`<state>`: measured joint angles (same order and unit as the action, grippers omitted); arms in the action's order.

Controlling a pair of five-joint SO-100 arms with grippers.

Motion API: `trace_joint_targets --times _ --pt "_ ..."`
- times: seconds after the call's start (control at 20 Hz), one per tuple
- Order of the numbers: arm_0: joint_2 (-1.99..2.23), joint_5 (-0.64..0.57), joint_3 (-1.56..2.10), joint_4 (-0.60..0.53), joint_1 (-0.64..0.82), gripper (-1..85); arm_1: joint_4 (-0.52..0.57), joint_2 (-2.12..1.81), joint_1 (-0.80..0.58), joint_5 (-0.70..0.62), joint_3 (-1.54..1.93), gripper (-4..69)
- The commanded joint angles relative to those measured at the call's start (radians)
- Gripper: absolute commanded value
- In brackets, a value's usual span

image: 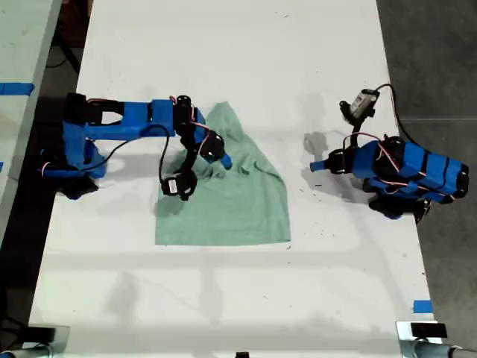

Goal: Fold t shirt

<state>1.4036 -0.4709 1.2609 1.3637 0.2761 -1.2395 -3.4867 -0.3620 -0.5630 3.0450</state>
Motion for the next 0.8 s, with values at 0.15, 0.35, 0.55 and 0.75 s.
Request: trace_joint_targets --times 0.15,0.35,0.55,0.75 --pt "0.704 0.008 0.252 0.020 0.198 -0.3 -0.002 -0.015 0.008 -0.002 0.041 1.6" --pt "1.264 -0.018 1.020 -0.252 0.328 -0.3 -0.002 -0.015 0.008 0.000 0.041 1.6" --pt "1.629 -0.092 1.724 -0.566 0.382 -0.3 0.000 -0.015 0.000 -0.002 0.043 1.6" --pt "2.195 -0.043 2.019 -0.446 0.382 0.0 0.002 -0.015 -0.006 0.005 0.046 1.6"
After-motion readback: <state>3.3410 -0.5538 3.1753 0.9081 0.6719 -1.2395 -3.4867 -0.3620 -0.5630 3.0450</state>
